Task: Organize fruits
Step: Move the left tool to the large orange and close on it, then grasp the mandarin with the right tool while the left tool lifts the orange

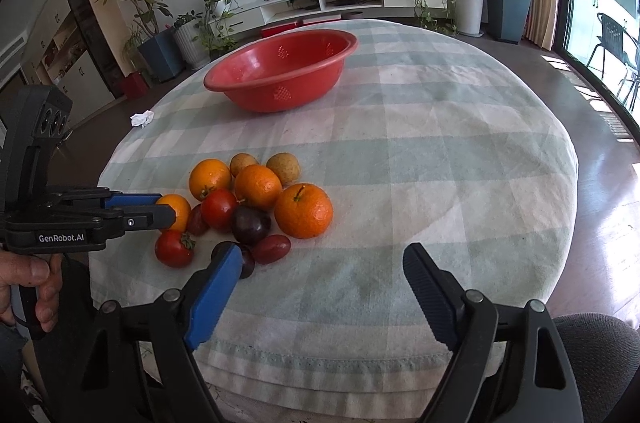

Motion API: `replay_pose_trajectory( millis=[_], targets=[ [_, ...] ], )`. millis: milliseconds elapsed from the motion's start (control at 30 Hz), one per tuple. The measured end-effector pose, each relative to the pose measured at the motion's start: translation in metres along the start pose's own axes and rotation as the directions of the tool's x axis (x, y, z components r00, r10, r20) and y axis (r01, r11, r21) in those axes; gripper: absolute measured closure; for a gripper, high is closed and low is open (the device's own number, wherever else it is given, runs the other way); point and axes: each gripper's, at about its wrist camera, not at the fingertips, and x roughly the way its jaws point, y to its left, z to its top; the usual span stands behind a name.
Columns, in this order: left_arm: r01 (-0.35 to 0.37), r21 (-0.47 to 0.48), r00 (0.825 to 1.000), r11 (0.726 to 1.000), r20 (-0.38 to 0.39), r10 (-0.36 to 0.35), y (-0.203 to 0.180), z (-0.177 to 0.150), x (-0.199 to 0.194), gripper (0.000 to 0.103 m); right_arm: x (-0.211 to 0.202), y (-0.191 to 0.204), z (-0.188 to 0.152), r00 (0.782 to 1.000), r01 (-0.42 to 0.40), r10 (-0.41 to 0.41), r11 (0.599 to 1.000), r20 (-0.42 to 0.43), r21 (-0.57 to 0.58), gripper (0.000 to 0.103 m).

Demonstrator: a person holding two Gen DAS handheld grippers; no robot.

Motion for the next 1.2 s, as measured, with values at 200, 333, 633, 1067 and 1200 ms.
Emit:
replay_pose_trajectory(
  millis=[200,333,633,1067,1200],
  targets=[
    [-0.029,0.015,0.999,0.999,-0.023,0.029,-0.002,0.0,0.001,0.06,0.001,0.002,0.0,1.0,-0.003,0.003,1.0,-0.007,0.004,0.017],
    [-0.042,0.015,0.999,0.999,-0.029,0.042,-0.001,0.001,0.004,0.056,0.0,0.003,0.0,1.0,0.0,0.0,1.0,-0.004,-0.001,0.017],
    [0.014,0.009,0.999,1.0,-0.032,-0.014,0.003,0.002,0.005,0.068,0.001,0.003,0.0,1.0,0.003,-0.003,1.0,-0.005,-0.001,0.018],
    [0.01,-0.056,0.998,0.998,0.063,-0.007,0.021,-0.013,-0.018,0.069,0.009,0.002,0.017,0.999,-0.032,0.032,0.999,-0.017,0.014,0.023],
    [0.019,-0.079,0.996,0.997,0.09,-0.012,0.026,-0.02,-0.024,0.069,0.023,0.0,0.026,0.997,-0.053,0.054,0.998,-0.052,0.024,0.03]
  ],
)
